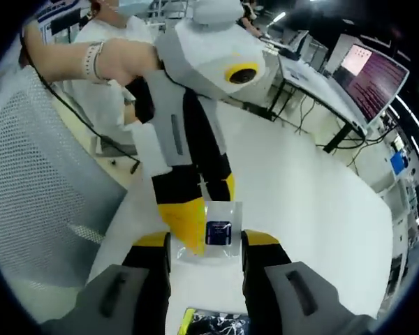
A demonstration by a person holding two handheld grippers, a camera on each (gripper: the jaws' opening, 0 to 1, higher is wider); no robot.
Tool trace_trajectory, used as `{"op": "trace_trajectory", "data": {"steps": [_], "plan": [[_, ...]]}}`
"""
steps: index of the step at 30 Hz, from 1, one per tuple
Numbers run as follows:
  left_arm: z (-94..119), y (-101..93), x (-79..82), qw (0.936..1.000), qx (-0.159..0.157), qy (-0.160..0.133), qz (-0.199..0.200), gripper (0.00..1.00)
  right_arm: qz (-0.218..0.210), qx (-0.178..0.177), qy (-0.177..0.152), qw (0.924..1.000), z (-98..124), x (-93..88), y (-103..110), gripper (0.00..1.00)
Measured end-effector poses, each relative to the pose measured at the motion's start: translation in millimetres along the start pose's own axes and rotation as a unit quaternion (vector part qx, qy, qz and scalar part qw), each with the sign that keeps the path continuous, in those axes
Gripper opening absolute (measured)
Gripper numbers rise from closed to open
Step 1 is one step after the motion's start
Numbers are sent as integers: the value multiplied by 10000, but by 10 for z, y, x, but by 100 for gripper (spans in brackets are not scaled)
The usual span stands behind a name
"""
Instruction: Arrange the skincare products in the storage area until every visible bottle or jar stands upright without overlapping.
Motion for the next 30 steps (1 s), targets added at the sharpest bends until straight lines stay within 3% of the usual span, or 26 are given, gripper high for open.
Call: {"op": "trace_trajectory", "data": {"steps": [5, 8, 20, 26, 30], "plan": [[-53, -41, 21, 9997, -145, 169, -42, 25, 350, -55, 96, 9993, 32, -14, 34, 40], [-78, -93, 30, 9994, -236, 251, -20, 15, 427, -44, 100, 9990, 74, -21, 64, 40], [-220, -343, 65, 9967, -577, 533, -177, 0, 270, -375, 185, 9988, 285, -131, 140, 39], [-207, -438, 195, 9965, -603, 359, -450, 0, -457, -837, 21, 9954, 547, -259, 229, 39], [-188, -528, 244, 9954, -656, 327, -612, 0, -1110, -1249, -181, 9858, 762, -360, 303, 40]]}}
Point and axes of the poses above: the point that each gripper's makers call its tool centre point, and the gripper's own axes: z roughly backward along the fingers, y roughly to its left, x roughly out of its top, the point moved 6 cm from there along z, roughly backward along the fingers, and after that the axes turned 5 degrees about z, right-handed, at the moved point
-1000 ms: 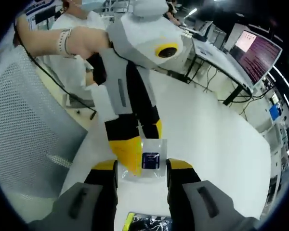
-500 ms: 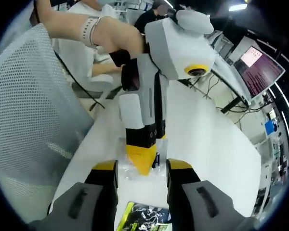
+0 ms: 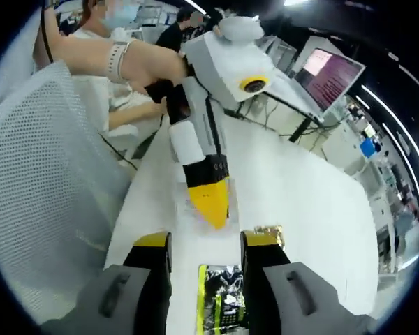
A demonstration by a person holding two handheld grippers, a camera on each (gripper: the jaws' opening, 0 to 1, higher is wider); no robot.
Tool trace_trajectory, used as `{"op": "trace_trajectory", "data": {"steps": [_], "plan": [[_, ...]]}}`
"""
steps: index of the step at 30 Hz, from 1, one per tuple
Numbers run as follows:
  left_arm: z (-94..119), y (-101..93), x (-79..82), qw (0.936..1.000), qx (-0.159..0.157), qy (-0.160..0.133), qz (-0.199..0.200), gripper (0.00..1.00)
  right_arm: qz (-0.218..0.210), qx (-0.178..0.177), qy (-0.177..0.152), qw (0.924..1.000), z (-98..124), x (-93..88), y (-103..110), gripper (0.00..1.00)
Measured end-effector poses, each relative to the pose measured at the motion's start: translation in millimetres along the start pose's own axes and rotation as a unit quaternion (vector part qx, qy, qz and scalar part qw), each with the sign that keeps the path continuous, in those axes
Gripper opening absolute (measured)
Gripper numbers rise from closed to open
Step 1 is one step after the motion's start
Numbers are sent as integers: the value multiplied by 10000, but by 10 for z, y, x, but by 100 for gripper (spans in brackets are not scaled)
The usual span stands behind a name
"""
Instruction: Arrange the skincare products in the storage area until every visible bottle or jar stands upright without overlapping.
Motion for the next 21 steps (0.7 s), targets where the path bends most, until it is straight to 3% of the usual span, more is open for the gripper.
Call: {"op": "trace_trajectory", "data": {"steps": [2, 5, 7, 10, 13, 19, 21], "plan": [[3, -69, 41, 9999, -78, -62, -67, 0, -472, -226, -122, 9986, 118, -69, -10, 39], [16, -197, 124, 9993, -230, -240, -169, 0, -1317, -441, -414, 9894, 274, -165, 7, 36], [21, -255, 167, 9988, -301, -301, -233, 0, -2055, -498, -714, 9748, 387, -218, 35, 34], [27, -357, 235, 9978, -393, -397, -369, 0, -2634, -525, -986, 9582, 504, -274, 71, 30], [40, -508, 277, 9961, -531, -502, -496, 0, -2966, -587, -1203, 9456, 588, -295, 108, 25], [66, -695, 381, 9922, -797, -710, -648, 0, -3481, -481, -1817, 9184, 699, -256, 169, 25], [65, -762, 394, 9907, -945, -743, -634, 0, -3451, -513, -1880, 9181, 716, -253, 191, 25]]}}
Point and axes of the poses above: the point that each gripper's makers call its tool centre point, and the gripper's own axes: z roughly backward along the fingers, y roughly to its left, x roughly out of its top, the point moved 6 cm from there along z, roughly backward along the fingers, and after that the axes turned 5 degrees about z, right-handed, at the moved point
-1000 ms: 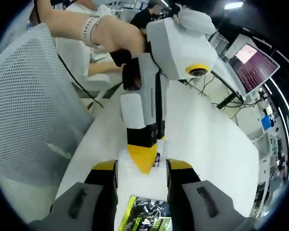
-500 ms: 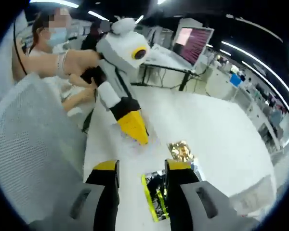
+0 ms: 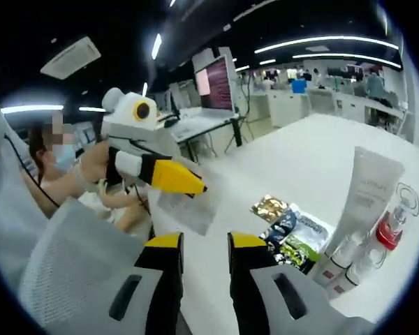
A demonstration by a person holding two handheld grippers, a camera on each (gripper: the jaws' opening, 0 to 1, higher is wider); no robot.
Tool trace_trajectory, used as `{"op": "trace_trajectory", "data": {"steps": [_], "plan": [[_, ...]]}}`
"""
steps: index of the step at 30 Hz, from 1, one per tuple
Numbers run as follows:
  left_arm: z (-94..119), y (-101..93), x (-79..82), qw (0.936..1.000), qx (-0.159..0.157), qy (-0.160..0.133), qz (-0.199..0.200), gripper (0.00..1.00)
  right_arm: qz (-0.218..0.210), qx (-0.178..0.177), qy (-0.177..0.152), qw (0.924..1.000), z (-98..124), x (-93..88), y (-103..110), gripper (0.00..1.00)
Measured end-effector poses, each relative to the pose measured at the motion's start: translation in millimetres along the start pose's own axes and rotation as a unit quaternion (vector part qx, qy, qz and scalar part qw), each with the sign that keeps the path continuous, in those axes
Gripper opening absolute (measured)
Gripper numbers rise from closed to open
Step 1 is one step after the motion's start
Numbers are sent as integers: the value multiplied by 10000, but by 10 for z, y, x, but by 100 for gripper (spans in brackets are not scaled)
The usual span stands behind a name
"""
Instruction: Arrange the skincare products in the storage area until every visible bottle or jar stands upright without overlapping.
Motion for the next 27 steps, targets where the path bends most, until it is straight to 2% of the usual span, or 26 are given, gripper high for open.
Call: {"op": "trace_trajectory", "data": {"steps": [1, 2, 5, 6, 10, 13, 18, 20, 22, 27], "plan": [[-4, -17, 5, 10000, -44, -6, 11, 0, 51, -1, -41, 10000, 3, 0, 13, 26], [-12, -63, 8, 9999, -150, -2, 12, 0, -26, 156, -162, 9997, 5, 8, 51, 27], [-33, -137, 30, 9997, -241, -6, -87, 0, -614, 363, -598, 9957, 30, 47, 83, 29], [-48, -174, 32, 9995, -292, 7, -128, 0, -815, 392, -777, 9929, 47, 64, 81, 29], [-95, -251, 34, 9990, -420, 21, -162, 0, -1240, 538, -1104, 9847, 111, 109, 87, 31], [-115, -342, 24, 9980, -635, -34, -66, 0, -1496, 732, -1300, 9774, 173, 136, 75, 26], [-108, -468, 50, 9955, -931, -156, 34, 0, -1628, 866, -1271, 9746, 167, 106, 111, 22], [-97, -473, 61, 9958, -894, -178, -27, 0, -1705, 963, -1352, 9713, 172, 133, 138, 19], [-83, -451, 75, 9960, -870, -213, -39, 0, -1582, 957, -1411, 9726, 191, 175, 155, 15], [-57, -381, 65, 9961, -828, -308, 21, 0, -1630, 969, -1387, 9720, 173, 189, 163, 11]]}}
Point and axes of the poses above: the point that each gripper's makers call its tool centre point, and the gripper's own axes: z roughly backward along the fingers, y roughly to its left, x roughly out of its top, the point moved 6 cm from there along z, roughly backward along the fingers, and after that the axes turned 5 degrees about z, right-handed, at the moved point
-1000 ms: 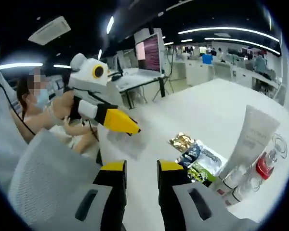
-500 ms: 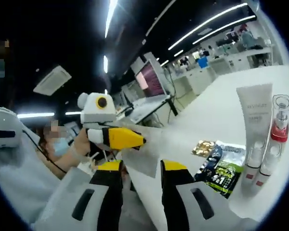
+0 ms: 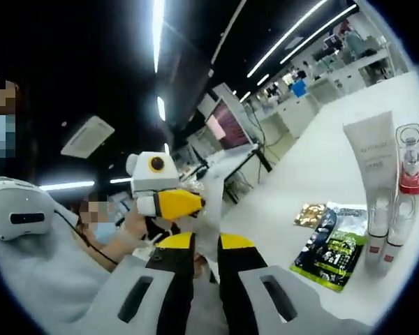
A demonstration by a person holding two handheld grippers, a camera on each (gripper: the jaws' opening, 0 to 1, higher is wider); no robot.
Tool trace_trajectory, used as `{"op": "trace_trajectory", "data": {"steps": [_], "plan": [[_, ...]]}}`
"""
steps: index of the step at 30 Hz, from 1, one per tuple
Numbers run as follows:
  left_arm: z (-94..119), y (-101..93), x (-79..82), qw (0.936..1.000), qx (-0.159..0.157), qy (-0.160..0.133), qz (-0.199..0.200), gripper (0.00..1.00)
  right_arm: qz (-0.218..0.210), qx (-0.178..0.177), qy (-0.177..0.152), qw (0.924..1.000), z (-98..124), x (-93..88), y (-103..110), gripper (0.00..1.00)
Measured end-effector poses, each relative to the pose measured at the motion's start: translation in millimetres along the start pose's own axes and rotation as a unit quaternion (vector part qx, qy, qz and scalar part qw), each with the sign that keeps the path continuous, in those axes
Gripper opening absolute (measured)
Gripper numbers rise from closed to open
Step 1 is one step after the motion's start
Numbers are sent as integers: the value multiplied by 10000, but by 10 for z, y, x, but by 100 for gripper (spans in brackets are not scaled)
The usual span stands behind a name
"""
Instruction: Arrange the skincare products in the storage area until every visible bottle or jar stands upright without overlapping.
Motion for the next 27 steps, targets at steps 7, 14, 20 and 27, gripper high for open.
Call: {"op": "trace_trajectory", "data": {"steps": [7, 14, 20, 27], "plan": [[18, 31, -40, 9999, 72, -16, -101, 0, -188, 71, 77, 9998, -16, -38, 28, 4], [7, 41, -82, 9997, -22, 174, -144, 5, -287, 132, 184, 9993, 15, -58, 50, 1], [16, 80, -166, 9938, 199, 785, -760, 15, -16, 4, 513, 9987, 93, -40, 16, 1], [62, 142, -177, 9776, 418, 1452, -1464, 19, 813, -202, 1304, 9879, 155, -46, 17, 1]]}}
Point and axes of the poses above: the point that each gripper's makers call its tool centre point, and the gripper's own axes: z roughly backward along the fingers, y roughly to its left, x roughly out of its top, the point moved 6 cm from there along z, roughly backward along the fingers, and after that the axes turned 5 degrees about z, right-handed, at the moved point
